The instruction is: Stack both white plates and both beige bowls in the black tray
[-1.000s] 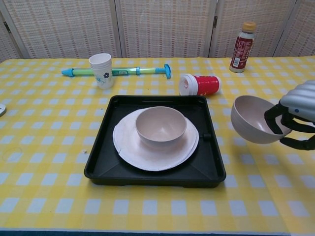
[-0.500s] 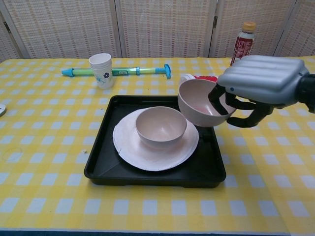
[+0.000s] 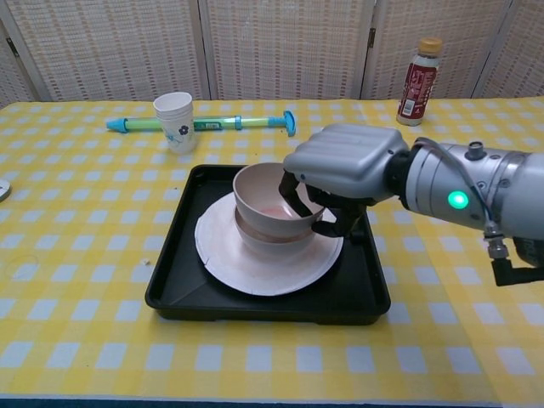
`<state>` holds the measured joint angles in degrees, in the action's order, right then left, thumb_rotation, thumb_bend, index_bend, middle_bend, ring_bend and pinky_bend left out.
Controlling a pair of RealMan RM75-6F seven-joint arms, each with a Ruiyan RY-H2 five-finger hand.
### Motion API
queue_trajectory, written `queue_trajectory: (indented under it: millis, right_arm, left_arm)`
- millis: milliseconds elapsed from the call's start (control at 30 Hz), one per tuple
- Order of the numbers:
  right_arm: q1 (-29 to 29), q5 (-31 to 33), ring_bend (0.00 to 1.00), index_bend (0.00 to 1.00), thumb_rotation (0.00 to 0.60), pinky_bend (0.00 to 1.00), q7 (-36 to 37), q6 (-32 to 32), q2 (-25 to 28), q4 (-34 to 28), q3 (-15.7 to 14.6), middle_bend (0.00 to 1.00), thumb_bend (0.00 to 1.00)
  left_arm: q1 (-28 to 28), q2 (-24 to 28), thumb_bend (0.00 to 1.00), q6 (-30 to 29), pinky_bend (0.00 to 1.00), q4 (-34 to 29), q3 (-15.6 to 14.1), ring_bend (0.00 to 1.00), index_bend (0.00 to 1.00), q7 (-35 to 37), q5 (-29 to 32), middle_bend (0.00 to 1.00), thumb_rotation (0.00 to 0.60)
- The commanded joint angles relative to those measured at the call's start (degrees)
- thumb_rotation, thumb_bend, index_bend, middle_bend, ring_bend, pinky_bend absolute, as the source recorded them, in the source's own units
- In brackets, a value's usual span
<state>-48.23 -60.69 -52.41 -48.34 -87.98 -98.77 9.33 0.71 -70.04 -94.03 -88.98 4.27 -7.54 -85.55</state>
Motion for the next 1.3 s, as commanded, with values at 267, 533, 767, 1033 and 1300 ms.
queue_trajectory:
  millis: [267, 533, 767, 1033, 1300]
  right_arm:
    - [-3.18, 3.68, 0.92, 0.69, 0.6, 1.0, 0.45, -1.14, -2.38, 3.26, -1.3, 0.91, 0.49]
    - [-4.0, 5.77, 0.9, 0.62, 0.6, 1.0, -1.24, -4.28, -3.73, 3.94, -2.91, 0.89, 0.49]
    - [-4.46, 7.31, 0.9, 0.46, 0.6, 1.0, -0.41, -5.04, -2.82, 1.85, -3.69, 0.89, 0.49]
    - [-2.88, 3.87, 0.9, 0.35, 0.6, 1.0, 2.32, -8.47, 1.03, -3.02, -5.2, 0.89, 0.49]
    - [10.69, -15.78, 0.71, 0.2, 0.6, 0.87, 14.94, -26.14, 13.23, -11.54, -13.23, 0.65, 0.47]
  left_arm:
    - [0.23, 1.52, 0.21, 2.33, 0.74, -1.12, -0.68, 0.63, 0.14, 1.99, 0.42, 0.87, 0.6]
    - [0.33, 2.34, 0.21, 2.97, 0.74, -1.59, -1.1, 0.63, 0.08, 3.59, -0.23, 0.87, 0.6]
    - [0.27, 2.53, 0.21, 2.97, 0.73, -1.41, -1.14, 0.62, 0.09, 4.09, -0.37, 0.86, 0.6]
    - [0.31, 2.28, 0.21, 3.01, 0.73, -1.49, -1.35, 0.62, 0.09, 3.47, -0.82, 0.86, 0.6]
    - [0.25, 1.91, 0.21, 2.5, 0.67, -1.12, -1.4, 0.58, 0.09, 1.59, -1.33, 0.78, 0.6]
